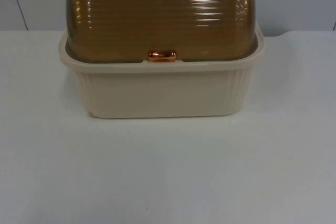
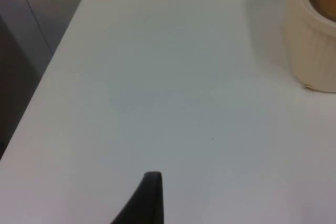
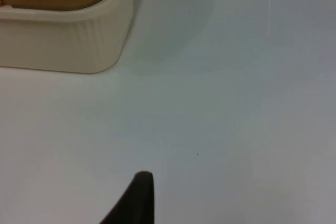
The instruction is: Open the box lid with the left hand, place the block into the box with the right hand, then close the box lid with the left hand.
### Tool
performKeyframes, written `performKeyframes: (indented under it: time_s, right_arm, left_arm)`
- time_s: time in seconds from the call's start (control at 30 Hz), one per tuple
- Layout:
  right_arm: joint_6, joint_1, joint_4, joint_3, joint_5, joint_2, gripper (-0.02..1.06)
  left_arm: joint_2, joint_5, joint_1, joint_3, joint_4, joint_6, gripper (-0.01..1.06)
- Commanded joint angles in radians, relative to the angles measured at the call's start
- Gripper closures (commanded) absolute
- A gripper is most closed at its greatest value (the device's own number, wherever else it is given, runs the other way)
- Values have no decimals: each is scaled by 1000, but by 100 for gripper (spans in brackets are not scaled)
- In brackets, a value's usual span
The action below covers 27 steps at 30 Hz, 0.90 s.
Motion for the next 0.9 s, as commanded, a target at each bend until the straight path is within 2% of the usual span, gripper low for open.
performKeyframes:
  time_s: [0.0, 0.73, 0.87]
  right_arm:
    - [-1, 5, -5, 1, -6, -3, 0]
    - [-1, 5, -5, 1, -8, -3, 0]
    - [-1, -27, -14, 1, -8, -3, 0]
  left_arm:
    - [-3, -1, 2, 5, 0, 2, 0]
    - [-3, -1, -14, 5, -7, 2, 0]
    - [-3, -1, -14, 5, -7, 2, 0]
